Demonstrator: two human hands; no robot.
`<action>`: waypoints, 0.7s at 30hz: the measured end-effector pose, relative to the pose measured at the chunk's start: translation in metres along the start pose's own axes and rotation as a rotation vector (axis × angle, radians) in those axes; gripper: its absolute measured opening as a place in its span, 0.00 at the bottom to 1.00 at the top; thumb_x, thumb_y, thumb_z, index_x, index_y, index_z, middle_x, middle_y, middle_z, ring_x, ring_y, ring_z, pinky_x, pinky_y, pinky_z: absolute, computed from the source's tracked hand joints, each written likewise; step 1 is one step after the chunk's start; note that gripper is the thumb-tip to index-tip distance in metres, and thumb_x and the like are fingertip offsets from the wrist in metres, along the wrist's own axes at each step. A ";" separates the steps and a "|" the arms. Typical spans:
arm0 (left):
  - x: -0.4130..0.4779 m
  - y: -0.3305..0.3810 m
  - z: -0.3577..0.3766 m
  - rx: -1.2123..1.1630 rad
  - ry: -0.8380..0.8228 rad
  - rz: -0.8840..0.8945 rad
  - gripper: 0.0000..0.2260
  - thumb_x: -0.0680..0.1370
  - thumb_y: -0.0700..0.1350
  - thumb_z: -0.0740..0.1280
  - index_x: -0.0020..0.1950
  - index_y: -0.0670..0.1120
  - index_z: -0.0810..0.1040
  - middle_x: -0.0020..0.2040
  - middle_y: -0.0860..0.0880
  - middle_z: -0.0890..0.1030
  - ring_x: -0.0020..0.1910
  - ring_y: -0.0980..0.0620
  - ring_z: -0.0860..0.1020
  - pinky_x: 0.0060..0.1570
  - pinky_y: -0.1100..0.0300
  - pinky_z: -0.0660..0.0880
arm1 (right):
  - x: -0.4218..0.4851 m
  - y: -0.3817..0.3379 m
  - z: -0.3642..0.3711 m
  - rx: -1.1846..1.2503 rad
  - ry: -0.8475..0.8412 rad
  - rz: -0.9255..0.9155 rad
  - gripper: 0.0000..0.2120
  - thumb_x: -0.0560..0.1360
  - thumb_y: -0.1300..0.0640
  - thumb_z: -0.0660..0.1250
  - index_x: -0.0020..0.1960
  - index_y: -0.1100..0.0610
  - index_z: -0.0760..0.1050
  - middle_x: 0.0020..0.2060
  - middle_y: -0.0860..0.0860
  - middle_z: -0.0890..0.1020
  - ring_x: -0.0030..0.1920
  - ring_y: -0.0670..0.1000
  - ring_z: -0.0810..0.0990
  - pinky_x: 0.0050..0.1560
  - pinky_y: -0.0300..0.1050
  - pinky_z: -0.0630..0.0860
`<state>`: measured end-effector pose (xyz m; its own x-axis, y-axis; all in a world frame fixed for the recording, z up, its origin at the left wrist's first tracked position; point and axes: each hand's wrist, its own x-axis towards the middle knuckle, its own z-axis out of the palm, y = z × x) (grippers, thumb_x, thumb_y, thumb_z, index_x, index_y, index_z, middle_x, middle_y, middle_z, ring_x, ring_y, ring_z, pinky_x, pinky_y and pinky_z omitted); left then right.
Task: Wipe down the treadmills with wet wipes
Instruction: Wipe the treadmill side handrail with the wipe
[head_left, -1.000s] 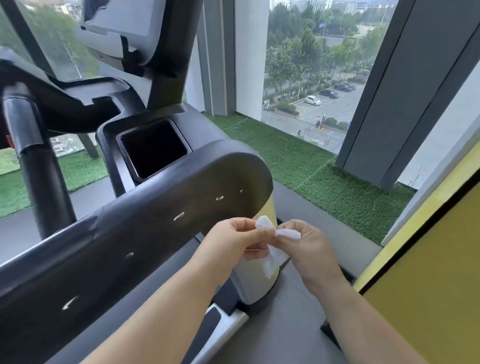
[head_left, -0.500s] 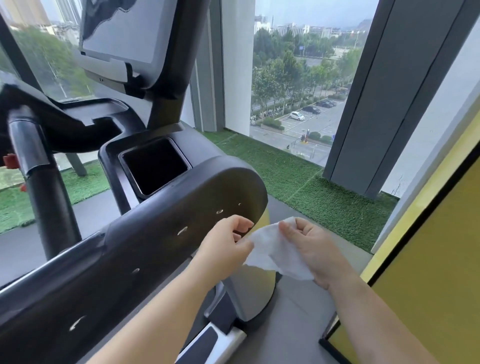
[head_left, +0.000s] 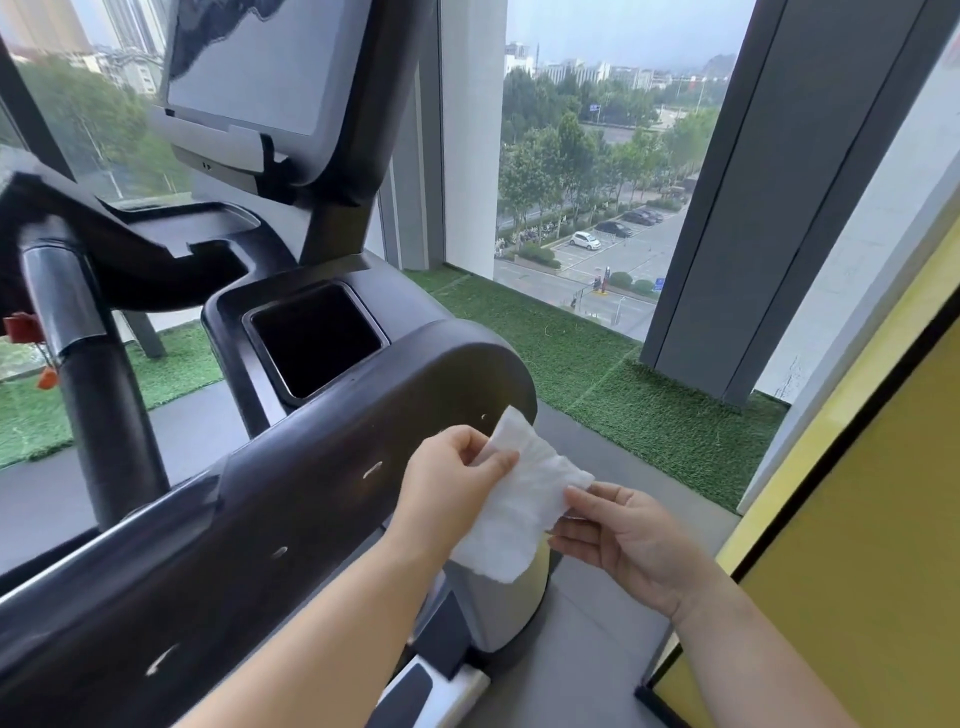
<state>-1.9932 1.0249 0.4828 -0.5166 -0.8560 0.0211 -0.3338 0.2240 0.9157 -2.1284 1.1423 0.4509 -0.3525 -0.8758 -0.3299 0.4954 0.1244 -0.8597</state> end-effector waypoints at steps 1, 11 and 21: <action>0.001 -0.001 0.001 0.019 -0.009 0.000 0.08 0.74 0.47 0.72 0.42 0.44 0.77 0.37 0.53 0.79 0.36 0.55 0.75 0.39 0.59 0.73 | 0.002 0.001 0.000 0.004 0.026 -0.021 0.08 0.66 0.59 0.68 0.43 0.63 0.79 0.37 0.58 0.83 0.34 0.51 0.83 0.41 0.44 0.81; -0.012 0.005 0.015 0.049 -0.091 0.089 0.09 0.76 0.53 0.68 0.44 0.49 0.81 0.32 0.56 0.75 0.28 0.63 0.71 0.30 0.71 0.65 | 0.011 0.000 0.017 0.000 0.039 -0.160 0.09 0.63 0.55 0.72 0.31 0.56 0.73 0.29 0.51 0.80 0.30 0.46 0.78 0.36 0.39 0.73; -0.010 -0.001 0.015 -0.141 -0.191 -0.041 0.08 0.70 0.49 0.76 0.42 0.46 0.84 0.36 0.50 0.85 0.32 0.64 0.78 0.36 0.70 0.72 | 0.024 0.006 0.016 -0.037 0.090 -0.168 0.20 0.57 0.48 0.77 0.34 0.59 0.70 0.35 0.58 0.82 0.38 0.53 0.81 0.41 0.41 0.77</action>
<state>-1.9999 1.0399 0.4760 -0.6491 -0.7563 -0.0817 -0.2512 0.1117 0.9615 -2.1215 1.1148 0.4444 -0.4981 -0.8407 -0.2124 0.3942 -0.0014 -0.9190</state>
